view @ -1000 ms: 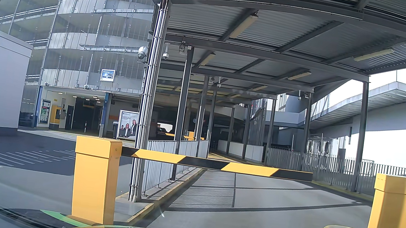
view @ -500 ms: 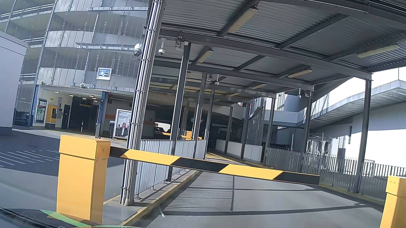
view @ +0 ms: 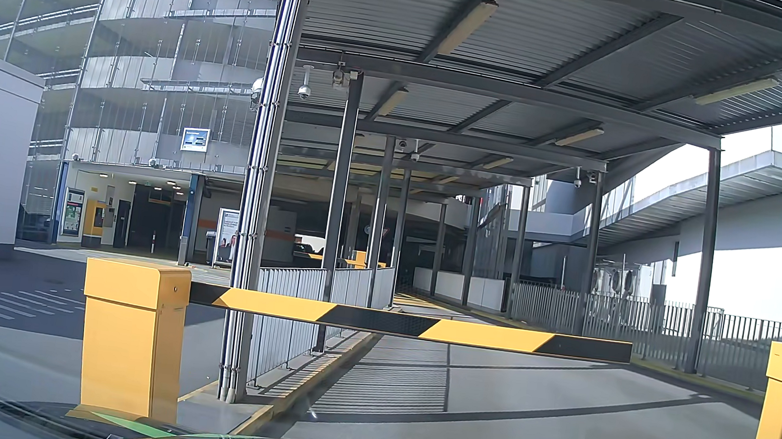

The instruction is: Follow the waypoints while adhering to traffic rules and regulations

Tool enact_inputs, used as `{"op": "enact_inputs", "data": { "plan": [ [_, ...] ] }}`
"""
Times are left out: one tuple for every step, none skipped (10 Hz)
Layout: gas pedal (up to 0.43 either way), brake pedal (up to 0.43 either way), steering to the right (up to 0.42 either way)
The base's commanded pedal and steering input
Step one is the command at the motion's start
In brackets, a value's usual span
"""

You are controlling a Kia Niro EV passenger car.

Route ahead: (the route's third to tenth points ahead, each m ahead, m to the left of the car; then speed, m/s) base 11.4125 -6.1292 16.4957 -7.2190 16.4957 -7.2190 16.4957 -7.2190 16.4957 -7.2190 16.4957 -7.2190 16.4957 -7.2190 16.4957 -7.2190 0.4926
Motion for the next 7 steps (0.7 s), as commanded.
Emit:
{"op": "enact_inputs", "data": {
  "plan": [
    [0.000, 0.165, 0.054],
    [0.000, 0.165, 0.054],
    [0.000, 0.165, 0.054],
    [0.000, 0.165, 0.054],
    [0.000, 0.171, 0.053],
    [0.000, 0.177, 0.053],
    [0.000, 0.177, 0.053]
  ]
}}
